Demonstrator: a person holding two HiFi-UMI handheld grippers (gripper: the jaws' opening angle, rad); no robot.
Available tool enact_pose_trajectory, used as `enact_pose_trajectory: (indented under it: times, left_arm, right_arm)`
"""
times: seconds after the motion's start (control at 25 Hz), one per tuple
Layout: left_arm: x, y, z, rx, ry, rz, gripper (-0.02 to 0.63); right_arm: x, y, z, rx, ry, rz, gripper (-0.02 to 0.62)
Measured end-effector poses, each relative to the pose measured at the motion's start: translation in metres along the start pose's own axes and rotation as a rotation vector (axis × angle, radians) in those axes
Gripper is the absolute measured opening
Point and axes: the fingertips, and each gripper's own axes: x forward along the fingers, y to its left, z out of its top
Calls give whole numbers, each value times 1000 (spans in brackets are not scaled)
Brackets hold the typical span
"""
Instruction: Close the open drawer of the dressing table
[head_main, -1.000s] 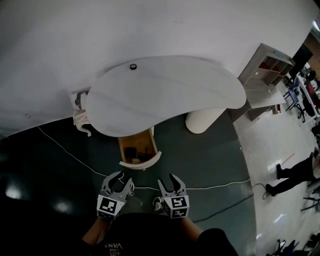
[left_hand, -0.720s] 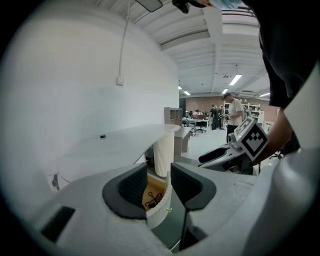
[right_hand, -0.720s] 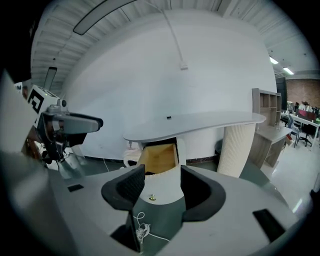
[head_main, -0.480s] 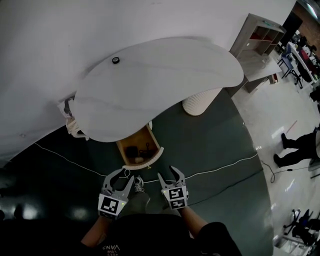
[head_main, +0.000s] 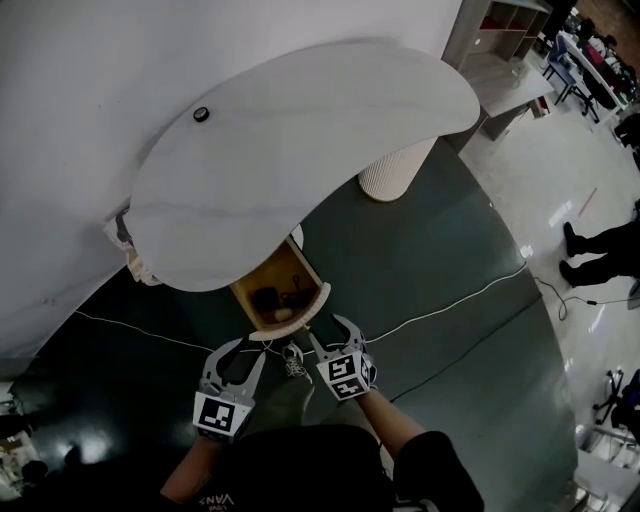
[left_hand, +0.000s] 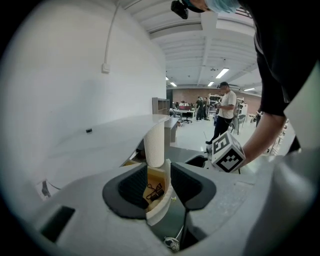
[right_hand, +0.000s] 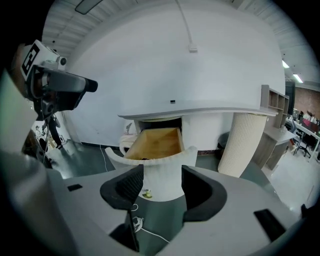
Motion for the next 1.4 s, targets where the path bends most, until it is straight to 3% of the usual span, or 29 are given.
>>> enact_pose_trajectory:
  times: [0.32,0.48,0.64,0.88,1.4]
  left_arm:
    - [13,8,-15,11,39,-58,140]
    - [21,8,-12,81,26,-96,140]
    - [20,7,-25,49,61,-114,140]
    - [19,8,-30,85,69,-128,140]
    - [13,13,-53,72,95,-119,140]
  right_arm:
    - [24,11,-25,-35,56,27,250]
    - [35,20,-33,-75,67,62,261]
    - [41,23,-33,-76,49,61,262]
    - [46,25,-30,-58,15,56,262]
    - [58,26,-23,-37,-41,51,252]
